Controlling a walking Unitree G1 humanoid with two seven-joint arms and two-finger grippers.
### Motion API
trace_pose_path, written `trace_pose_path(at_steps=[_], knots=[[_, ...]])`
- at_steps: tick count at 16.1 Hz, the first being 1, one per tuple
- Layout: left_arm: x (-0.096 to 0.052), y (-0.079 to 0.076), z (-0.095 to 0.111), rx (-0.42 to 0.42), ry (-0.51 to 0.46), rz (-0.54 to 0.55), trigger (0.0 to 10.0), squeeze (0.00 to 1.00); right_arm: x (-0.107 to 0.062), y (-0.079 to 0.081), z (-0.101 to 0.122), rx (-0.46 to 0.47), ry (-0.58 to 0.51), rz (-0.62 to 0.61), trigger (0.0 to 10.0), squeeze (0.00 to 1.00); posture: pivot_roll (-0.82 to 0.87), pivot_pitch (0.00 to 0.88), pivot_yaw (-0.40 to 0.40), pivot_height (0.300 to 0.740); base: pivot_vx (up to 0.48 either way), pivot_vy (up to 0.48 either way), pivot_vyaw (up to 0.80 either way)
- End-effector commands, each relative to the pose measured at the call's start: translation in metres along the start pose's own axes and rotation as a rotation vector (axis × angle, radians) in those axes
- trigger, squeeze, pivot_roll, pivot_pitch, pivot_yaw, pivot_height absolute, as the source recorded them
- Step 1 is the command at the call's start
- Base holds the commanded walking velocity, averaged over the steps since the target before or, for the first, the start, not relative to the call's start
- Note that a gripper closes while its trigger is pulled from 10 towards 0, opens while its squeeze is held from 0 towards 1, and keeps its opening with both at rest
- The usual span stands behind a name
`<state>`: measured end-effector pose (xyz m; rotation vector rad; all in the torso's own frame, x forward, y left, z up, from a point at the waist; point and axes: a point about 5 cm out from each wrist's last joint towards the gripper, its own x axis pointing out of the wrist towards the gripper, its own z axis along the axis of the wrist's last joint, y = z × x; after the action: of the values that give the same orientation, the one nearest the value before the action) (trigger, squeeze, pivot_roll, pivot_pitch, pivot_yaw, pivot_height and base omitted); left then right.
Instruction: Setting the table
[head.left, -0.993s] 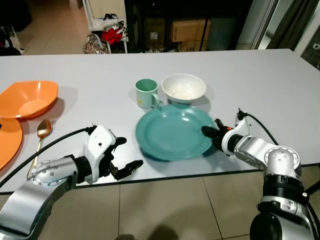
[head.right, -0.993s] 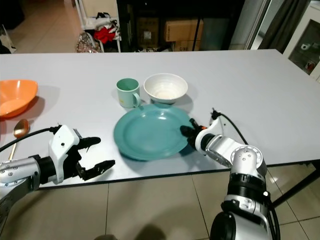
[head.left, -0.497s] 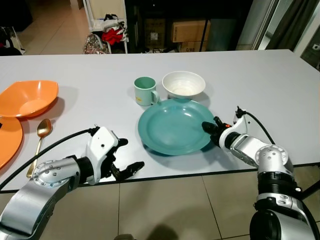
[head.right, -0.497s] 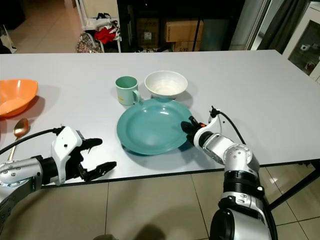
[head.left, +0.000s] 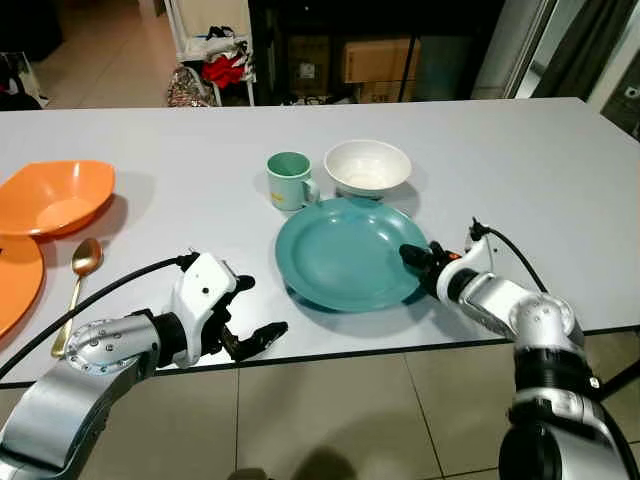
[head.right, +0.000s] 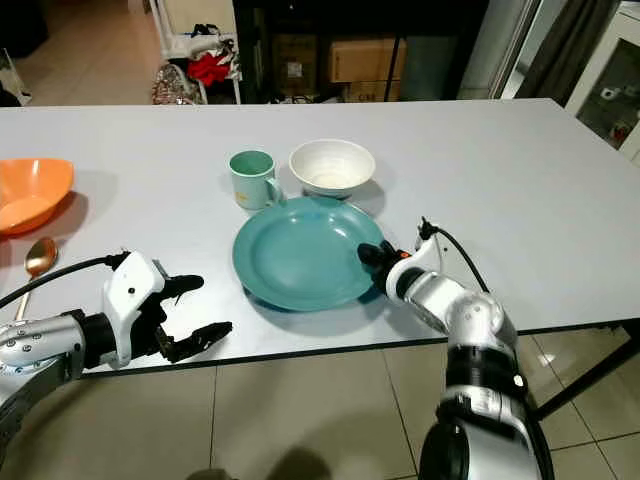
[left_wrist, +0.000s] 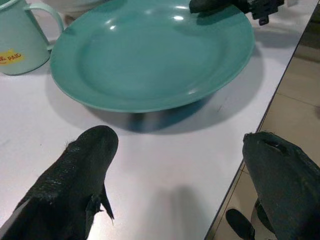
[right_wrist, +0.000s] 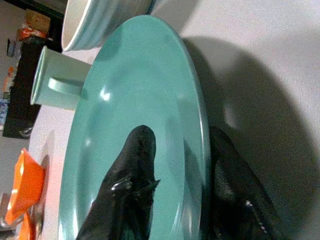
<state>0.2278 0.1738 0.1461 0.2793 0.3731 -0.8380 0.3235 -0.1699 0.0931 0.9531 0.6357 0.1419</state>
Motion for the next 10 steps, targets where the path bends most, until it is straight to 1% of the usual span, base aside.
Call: trace_pose_path(at_steps=[1, 2, 3, 4, 5, 7, 8, 10], knots=[[0.0, 0.001, 0.0, 0.014, 0.003, 0.005, 10.0, 0.0, -0.01, 0.001, 0.003, 0.017, -0.025, 0.031, 10.0, 1.0, 0.14, 0.0, -0.004, 0.74, 0.0, 0.0, 0.0], [0.0, 0.001, 0.001, 0.014, 0.002, 0.005, 10.0, 0.0, -0.014, 0.0, 0.002, 0.02, -0.027, 0.039, 10.0, 1.0, 0.14, 0.0, 0.001, 0.74, 0.0, 0.0, 0.0], [-0.001, 0.002, 0.0, 0.013, 0.002, 0.006, 10.0, 0.0, -0.029, -0.003, 0.001, 0.006, -0.04, 0.05, 10.0, 1.0, 0.13, 0.0, 0.007, 0.74, 0.0, 0.0, 0.0], [-0.001, 0.002, 0.0, 0.013, 0.002, 0.007, 10.0, 0.0, -0.034, -0.004, 0.001, 0.001, -0.045, 0.056, 10.0, 1.0, 0.13, 0.0, 0.007, 0.74, 0.0, 0.0, 0.0], [-0.001, 0.002, 0.0, 0.014, 0.001, 0.007, 10.0, 0.0, -0.046, -0.006, 0.004, -0.01, -0.065, 0.068, 10.0, 1.0, 0.13, 0.0, 0.011, 0.74, 0.0, 0.0, 0.0], [0.0, 0.002, 0.0, 0.013, 0.0, 0.004, 10.0, 0.0, -0.062, -0.008, 0.007, -0.024, -0.076, 0.091, 10.0, 1.0, 0.12, 0.0, 0.015, 0.74, 0.0, 0.0, 0.0], [0.001, 0.001, -0.001, 0.013, -0.001, 0.004, 10.0, 0.0, -0.069, -0.01, 0.005, -0.039, -0.065, 0.088, 10.0, 1.0, 0.12, 0.0, 0.015, 0.74, 0.0, 0.0, 0.0], [0.001, 0.001, 0.0, 0.013, -0.003, 0.004, 10.0, 0.0, -0.076, -0.012, 0.003, -0.052, -0.065, 0.079, 10.0, 1.0, 0.12, 0.0, 0.015, 0.74, 0.0, 0.0, 0.0]])
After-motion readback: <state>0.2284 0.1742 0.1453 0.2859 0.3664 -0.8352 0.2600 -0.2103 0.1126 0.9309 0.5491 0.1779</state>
